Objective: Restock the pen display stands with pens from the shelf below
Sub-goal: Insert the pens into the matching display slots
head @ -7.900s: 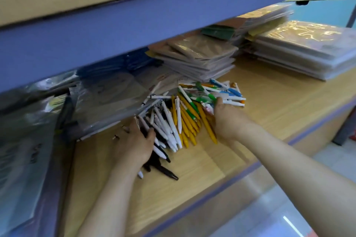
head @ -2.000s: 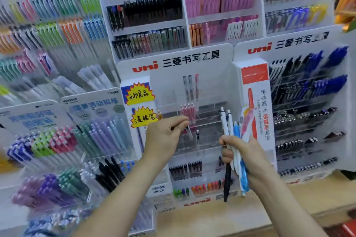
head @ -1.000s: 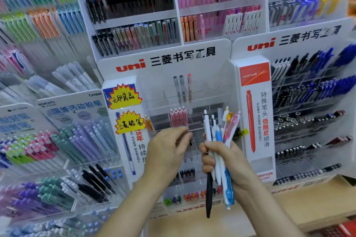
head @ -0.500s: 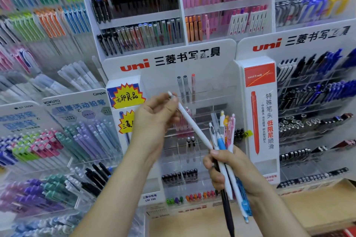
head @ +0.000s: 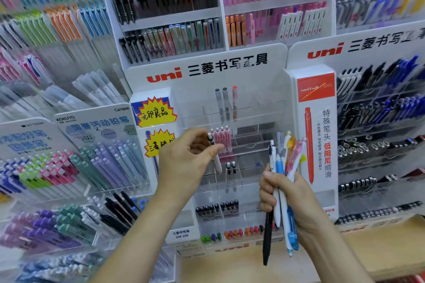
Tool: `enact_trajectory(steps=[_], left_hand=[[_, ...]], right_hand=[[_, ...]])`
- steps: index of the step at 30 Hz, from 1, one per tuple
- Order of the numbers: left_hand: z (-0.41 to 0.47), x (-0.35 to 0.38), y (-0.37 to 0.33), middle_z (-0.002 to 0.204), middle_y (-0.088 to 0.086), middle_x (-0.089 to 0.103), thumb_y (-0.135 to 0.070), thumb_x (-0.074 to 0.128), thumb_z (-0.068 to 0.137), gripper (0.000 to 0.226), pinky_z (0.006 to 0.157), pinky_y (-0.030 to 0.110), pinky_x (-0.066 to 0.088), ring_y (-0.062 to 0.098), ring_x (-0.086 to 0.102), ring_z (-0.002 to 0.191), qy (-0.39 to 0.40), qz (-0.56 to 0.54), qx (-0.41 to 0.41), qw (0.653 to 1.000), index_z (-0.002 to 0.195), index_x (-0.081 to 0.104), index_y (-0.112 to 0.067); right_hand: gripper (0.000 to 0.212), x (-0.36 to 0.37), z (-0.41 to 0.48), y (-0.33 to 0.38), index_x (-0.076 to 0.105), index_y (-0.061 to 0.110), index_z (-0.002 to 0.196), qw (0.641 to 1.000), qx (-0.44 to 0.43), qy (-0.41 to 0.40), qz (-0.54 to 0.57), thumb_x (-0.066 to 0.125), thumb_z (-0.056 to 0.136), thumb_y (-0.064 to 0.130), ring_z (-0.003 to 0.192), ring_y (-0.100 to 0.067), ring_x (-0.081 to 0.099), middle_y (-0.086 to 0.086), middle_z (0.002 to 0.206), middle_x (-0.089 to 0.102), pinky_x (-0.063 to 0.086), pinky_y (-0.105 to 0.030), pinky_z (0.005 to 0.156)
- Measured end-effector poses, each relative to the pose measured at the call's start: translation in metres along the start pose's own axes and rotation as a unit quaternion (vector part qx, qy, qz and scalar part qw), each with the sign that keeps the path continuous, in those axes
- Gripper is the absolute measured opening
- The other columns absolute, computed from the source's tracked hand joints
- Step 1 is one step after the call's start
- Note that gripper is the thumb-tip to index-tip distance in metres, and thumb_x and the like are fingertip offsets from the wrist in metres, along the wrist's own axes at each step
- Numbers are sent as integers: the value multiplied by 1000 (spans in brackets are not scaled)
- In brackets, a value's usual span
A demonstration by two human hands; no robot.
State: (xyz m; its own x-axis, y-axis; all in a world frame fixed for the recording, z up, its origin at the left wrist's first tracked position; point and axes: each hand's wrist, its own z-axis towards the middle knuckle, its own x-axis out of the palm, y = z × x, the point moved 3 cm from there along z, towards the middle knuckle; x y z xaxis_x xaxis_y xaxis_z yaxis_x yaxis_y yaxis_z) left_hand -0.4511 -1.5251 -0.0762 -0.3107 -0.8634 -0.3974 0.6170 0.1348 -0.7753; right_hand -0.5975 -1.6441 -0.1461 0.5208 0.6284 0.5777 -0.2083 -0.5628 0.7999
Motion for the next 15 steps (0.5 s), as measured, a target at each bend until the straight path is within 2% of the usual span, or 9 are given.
enact_trajectory(steps=[4,8,11,15], left_hand=[[-2,5,4,72,-15,67,-19,84,69,30,68,10,51,2,63,70,15,1,13,1000,85,65,-35],[1,6,4,72,-16,67,-19,83,71,23,68,15,53,2,64,69,27,19,43,999,87,70,-27],[2,6,8,74,-13,68,-22,83,72,21,69,23,56,6,64,70,37,37,59,997,89,72,-21],[-4,13,16,72,-12,66,-22,83,71,23,67,22,53,6,62,69,66,38,40,996,88,70,-27]], right_hand=[[16,-1,1,-2,46,8,83,1000,-2,-4,8,61,76,8,42,-13,40,-4,58,42,39,-24,39],[19,-3,3,-3,47,8,84,1000,-4,-10,13,62,73,6,44,-14,40,-5,59,42,37,-23,39],[23,-3,4,-2,47,8,84,1000,-7,-11,16,67,74,3,44,-13,40,-5,59,43,36,-23,39],[18,-1,5,-2,47,8,84,1000,-3,-8,20,62,74,5,43,-13,39,-5,59,43,36,-22,39]])
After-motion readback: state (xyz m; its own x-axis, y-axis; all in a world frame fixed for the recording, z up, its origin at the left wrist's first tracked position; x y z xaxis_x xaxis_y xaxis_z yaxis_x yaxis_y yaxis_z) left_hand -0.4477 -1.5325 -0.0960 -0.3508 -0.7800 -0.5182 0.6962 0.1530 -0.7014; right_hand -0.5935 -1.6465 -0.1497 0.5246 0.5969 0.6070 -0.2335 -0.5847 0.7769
